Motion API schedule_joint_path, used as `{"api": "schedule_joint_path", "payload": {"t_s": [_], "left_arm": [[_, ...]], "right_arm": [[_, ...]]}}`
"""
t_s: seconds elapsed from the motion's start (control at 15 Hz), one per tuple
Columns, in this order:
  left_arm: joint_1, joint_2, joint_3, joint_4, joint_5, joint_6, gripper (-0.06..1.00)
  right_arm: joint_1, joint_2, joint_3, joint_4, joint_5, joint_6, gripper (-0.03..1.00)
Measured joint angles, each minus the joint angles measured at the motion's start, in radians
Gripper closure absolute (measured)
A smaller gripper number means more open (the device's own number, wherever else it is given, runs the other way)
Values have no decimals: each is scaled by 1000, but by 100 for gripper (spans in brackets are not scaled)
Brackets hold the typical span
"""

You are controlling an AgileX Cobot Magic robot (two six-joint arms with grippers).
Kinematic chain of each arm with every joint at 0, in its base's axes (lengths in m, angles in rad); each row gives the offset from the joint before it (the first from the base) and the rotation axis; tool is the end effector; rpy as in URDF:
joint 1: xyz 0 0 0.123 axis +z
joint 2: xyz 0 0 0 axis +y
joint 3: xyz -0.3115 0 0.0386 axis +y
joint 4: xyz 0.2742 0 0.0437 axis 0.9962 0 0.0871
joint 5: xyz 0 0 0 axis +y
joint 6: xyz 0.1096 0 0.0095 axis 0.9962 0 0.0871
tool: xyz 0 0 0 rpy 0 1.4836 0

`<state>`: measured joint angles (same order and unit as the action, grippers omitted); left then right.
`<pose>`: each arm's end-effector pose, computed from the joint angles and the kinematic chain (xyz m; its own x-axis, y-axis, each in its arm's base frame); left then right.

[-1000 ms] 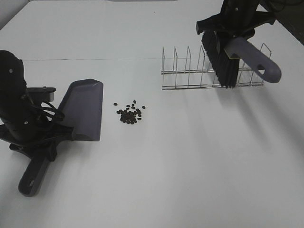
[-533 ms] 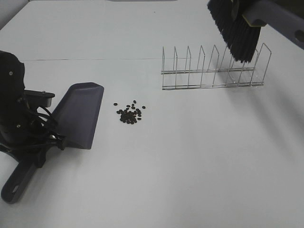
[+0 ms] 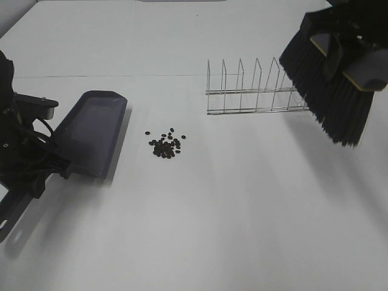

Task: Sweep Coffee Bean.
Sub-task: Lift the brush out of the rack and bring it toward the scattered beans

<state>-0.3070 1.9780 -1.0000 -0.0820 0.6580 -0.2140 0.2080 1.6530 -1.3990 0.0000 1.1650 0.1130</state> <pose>0.3327 -0.1113 0.0809 -0.9996 0.0284 -0.0089 0.0289 0.9981 -0.0546 0.3585 0.0757 0.2968 -0.9679 -0.0890 -0.2352 -0.0980 0.9948 0.0267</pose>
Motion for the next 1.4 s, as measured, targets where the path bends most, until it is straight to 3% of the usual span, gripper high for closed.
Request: {"api": "schedule_joint_path", "payload": {"t_s": [0.13,0.4,0.53,1.0,1.13,1.4], "left_arm": [[0,0,0,0,0,0,62],[0,0,0,0,0,0,62],[0,0,0,0,0,0,62],[0,0,0,0,0,0,62],[0,0,0,0,0,0,62],[0,0,0,0,0,0,62]], "right_arm": [[17,3,85,-19,-54,24,69],[193,86,132,-370,-97,275,69],[281,125,132,-452,-124,346,69],[418,352,22,-455,-168,355,69],[423,411,-28,-450,-171,325,69],[423,552,-197,-341,-173,194,69]]}}
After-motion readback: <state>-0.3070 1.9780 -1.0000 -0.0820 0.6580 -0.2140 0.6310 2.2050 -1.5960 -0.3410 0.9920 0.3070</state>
